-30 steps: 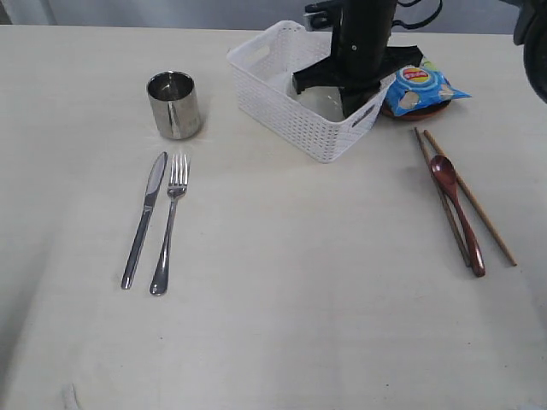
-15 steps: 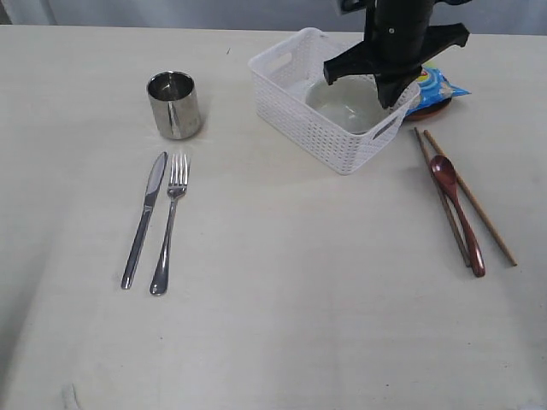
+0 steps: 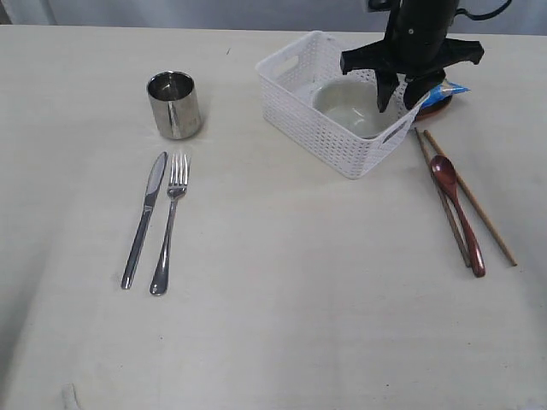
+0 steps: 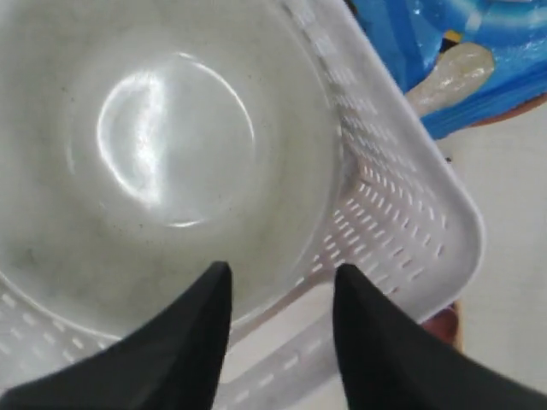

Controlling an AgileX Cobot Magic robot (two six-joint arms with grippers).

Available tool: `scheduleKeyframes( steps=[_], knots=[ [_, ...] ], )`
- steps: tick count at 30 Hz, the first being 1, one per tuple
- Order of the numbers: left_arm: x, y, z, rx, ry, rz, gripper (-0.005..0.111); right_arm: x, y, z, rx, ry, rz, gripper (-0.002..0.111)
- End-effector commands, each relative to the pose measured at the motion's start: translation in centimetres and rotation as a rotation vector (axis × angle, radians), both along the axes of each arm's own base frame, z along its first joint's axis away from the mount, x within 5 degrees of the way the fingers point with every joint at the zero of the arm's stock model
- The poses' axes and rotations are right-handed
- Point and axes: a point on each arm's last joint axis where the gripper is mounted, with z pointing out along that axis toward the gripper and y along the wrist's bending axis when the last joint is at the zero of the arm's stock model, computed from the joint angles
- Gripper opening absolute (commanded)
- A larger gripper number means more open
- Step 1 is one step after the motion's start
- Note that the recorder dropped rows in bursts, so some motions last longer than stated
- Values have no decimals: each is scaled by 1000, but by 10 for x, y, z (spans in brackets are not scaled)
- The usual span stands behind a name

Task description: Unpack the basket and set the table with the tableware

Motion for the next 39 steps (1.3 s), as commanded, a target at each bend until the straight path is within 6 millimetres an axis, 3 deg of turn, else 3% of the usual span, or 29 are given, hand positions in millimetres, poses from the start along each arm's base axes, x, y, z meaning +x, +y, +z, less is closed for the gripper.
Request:
scheduleKeyframes(
  steps=[1, 6, 13, 19, 29, 39],
  knots=[
    [0, 0, 0, -9, -11, 0, 0, 7, -11, 3, 118, -17, -36, 43],
    [0, 0, 0, -9, -11, 0, 0, 13, -13, -2, 125, -47, -36, 38],
    [0, 0, 0, -9, -11, 0, 0, 17, -12, -26, 109, -5, -38, 37],
    [0, 0, 0, -9, -11, 0, 0, 20, -12, -22, 111, -23, -36, 37],
    [0, 0, 0, -9, -11, 0, 0, 27, -8, 3, 139, -41, -42, 37],
    [0, 0, 0, -9, -11, 0, 0, 29, -11, -15, 83, 23, -39, 37]
  ],
)
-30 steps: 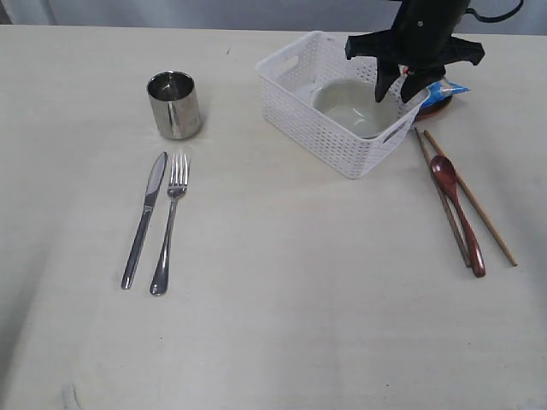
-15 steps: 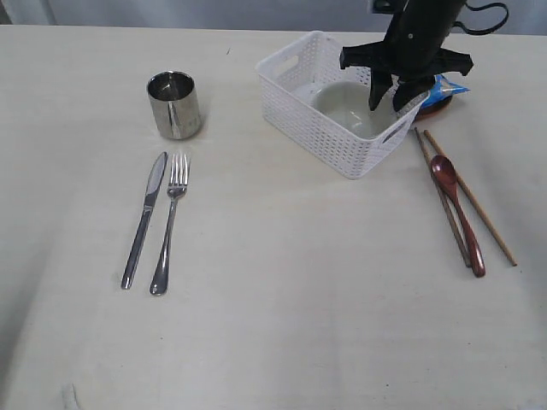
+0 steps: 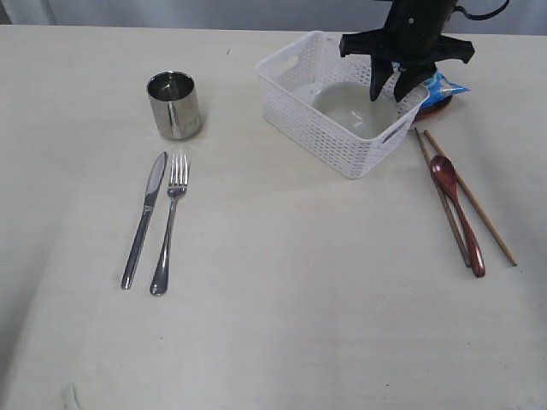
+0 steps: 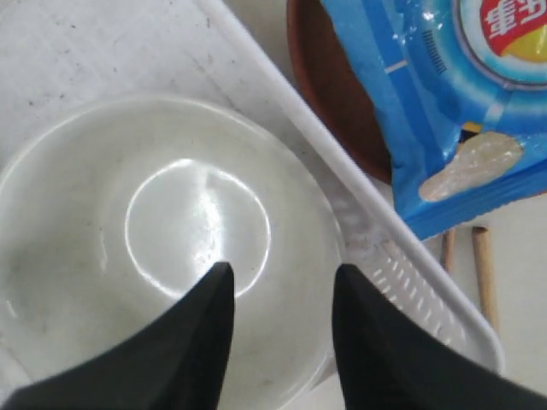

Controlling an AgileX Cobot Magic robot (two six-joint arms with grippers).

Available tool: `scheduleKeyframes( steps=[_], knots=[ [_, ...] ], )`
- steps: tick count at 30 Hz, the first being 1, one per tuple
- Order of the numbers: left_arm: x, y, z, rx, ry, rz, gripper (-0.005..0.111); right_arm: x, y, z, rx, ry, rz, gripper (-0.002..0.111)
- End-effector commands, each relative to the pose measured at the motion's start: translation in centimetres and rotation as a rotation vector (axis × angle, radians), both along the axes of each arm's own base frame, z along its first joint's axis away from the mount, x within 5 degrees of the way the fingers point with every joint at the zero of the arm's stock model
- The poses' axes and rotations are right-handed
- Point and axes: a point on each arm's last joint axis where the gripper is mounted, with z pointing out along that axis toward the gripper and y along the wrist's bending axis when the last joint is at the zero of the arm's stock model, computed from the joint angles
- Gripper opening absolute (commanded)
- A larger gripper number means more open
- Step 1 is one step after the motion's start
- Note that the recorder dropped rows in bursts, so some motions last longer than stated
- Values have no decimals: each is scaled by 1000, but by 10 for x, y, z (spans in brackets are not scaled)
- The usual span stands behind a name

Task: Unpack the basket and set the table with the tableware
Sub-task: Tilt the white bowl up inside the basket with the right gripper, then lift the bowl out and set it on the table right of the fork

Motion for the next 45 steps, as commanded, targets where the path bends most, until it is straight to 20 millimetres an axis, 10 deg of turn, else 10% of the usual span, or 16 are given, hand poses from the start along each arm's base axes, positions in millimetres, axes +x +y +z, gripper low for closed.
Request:
scheduleKeyframes(
  steps=[1, 24, 28, 31, 45],
  knots=[
    [0, 0, 0, -9, -11, 0, 0, 1, -5, -6, -30, 22, 4, 37],
    [0, 0, 0, -9, -11, 0, 0, 4, -4, -23, -32, 47, 16, 36],
    [0, 0, 0, -9, -11, 0, 0, 5, -2, -23, -20, 34, 53, 0],
    [0, 0, 0, -9, -11, 0, 0, 6, -2, -22, -17, 17, 59, 0],
    [0, 0, 0, -9, -11, 0, 0, 2, 7, 75, 125, -171, 89, 0]
  ],
)
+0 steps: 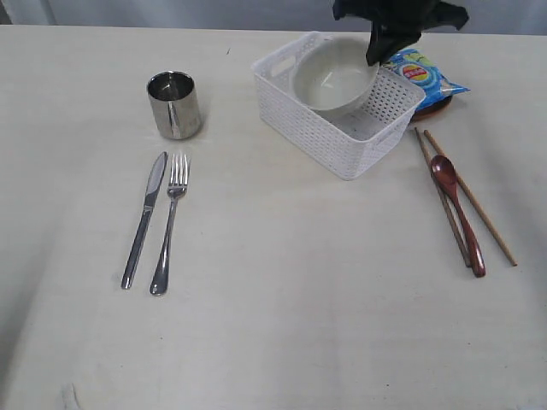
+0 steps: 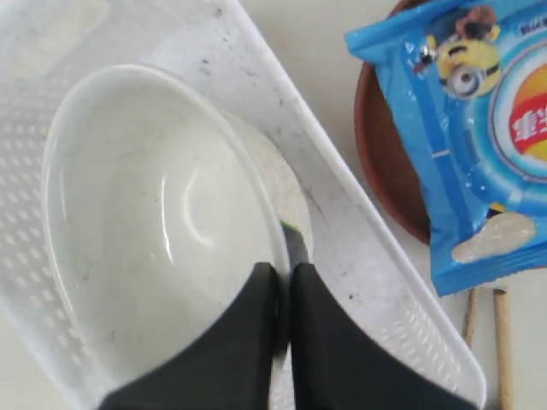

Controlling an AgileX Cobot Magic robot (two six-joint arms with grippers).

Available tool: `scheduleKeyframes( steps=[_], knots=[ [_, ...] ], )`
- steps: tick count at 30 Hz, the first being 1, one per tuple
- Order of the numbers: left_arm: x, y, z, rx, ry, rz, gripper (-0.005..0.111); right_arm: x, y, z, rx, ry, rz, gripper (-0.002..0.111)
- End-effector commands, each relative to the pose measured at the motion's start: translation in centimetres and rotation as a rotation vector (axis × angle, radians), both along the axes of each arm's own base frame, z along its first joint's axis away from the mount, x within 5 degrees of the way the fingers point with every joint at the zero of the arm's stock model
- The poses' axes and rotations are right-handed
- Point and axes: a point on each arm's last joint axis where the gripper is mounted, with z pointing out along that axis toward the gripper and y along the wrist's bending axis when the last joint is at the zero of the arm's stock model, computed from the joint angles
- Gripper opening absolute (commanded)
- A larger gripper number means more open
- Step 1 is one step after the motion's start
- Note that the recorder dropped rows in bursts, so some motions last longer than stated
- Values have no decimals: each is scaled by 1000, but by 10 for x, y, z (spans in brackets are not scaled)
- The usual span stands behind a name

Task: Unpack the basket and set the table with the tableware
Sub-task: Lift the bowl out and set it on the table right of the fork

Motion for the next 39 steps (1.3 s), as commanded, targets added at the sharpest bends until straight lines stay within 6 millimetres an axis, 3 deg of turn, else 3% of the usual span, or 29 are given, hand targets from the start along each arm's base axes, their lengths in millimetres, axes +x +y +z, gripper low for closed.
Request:
scheduleKeyframes(
  steps=[1, 5, 8, 11, 13, 19, 22, 25, 33, 39],
  knots=[
    [0, 0, 0, -5, -11, 1, 0, -6, -1, 43, 45, -74, 13, 0],
    [0, 0, 0, -5, -11, 1, 0, -14, 0, 68, 80, -125, 37, 0],
    [0, 0, 0, -5, -11, 1, 0, -34, 3, 96, 166, -166, 100, 0],
    [0, 0, 0, -5, -11, 1, 0, -51, 7, 102, 250, -140, 138, 0],
    [0, 0, 0, -5, -11, 1, 0, -68, 14, 91, 291, -79, 182, 0],
    [0, 0, 0, -5, -11, 1, 0, -139, 52, 6, 248, 190, 343, -1],
    [0, 0, 0, -5, -11, 1, 0, -159, 64, -16, 273, 225, 389, -1],
    [0, 0, 0, -5, -11, 1, 0, -161, 61, -27, 261, 211, 379, -1],
    [0, 0, 0, -5, -11, 1, 0, -150, 58, -31, 245, 120, 351, -1],
    [0, 0, 0, -5, -11, 1, 0, -143, 57, -53, 200, 139, 347, -1]
  ],
)
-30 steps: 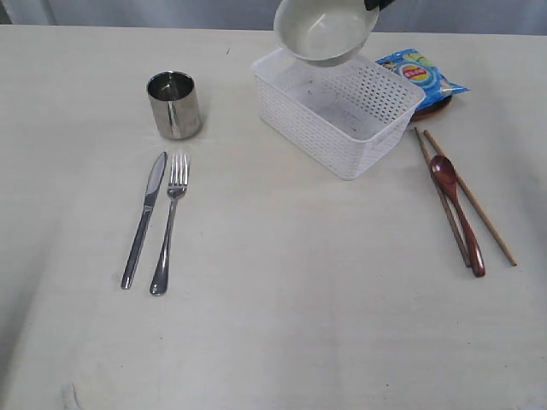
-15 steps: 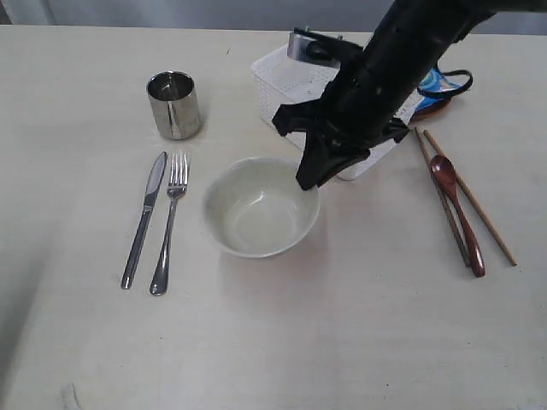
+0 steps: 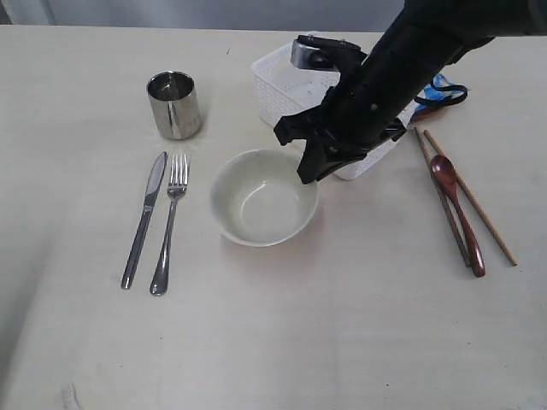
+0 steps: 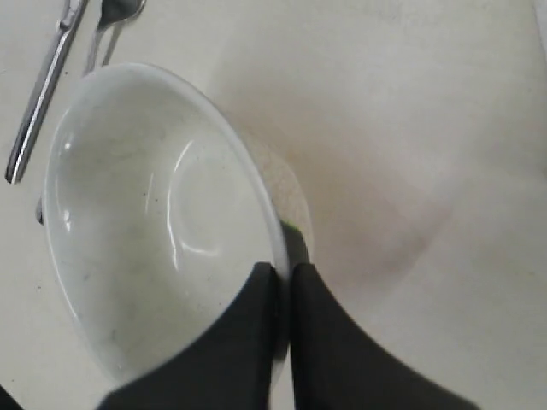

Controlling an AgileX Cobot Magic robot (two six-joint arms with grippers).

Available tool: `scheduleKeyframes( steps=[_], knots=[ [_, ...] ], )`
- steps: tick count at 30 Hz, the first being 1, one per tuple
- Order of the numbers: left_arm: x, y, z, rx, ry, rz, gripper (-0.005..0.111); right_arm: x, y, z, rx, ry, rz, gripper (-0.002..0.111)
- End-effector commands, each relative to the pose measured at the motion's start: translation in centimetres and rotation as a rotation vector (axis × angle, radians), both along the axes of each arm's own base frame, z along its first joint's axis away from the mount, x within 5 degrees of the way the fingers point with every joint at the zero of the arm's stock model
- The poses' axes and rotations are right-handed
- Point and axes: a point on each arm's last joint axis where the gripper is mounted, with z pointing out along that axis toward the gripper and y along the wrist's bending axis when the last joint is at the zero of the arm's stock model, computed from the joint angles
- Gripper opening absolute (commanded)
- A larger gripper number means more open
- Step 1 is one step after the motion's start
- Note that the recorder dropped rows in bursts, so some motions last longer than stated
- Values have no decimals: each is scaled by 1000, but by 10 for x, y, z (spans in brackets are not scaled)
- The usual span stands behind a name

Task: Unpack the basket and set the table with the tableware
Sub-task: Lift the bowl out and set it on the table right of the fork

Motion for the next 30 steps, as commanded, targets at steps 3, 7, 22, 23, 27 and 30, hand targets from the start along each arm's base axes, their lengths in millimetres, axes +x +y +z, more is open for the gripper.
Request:
scheduleKeyframes(
  steps=[3, 7, 22, 23, 27, 30],
  knots=[
    [0, 0, 0, -5, -11, 1, 0, 6, -1, -27, -28, 51, -11, -1],
    [0, 0, 0, -5, -11, 1, 0, 7, 0, -33, -33, 62, -14, -1],
    [0, 0, 0, -5, -11, 1, 0, 7, -1, -12, -12, 11, -12, 44],
    [0, 0, 0, -5, -11, 1, 0, 7, -1, -5, -10, -3, -4, 44],
    [0, 0, 0, -5, -11, 1, 0, 9, -10, 28, -22, -41, -6, 44],
    [0, 0, 0, -5, -11, 1, 0, 10, -30, 52, -53, -85, -37, 44]
  ],
)
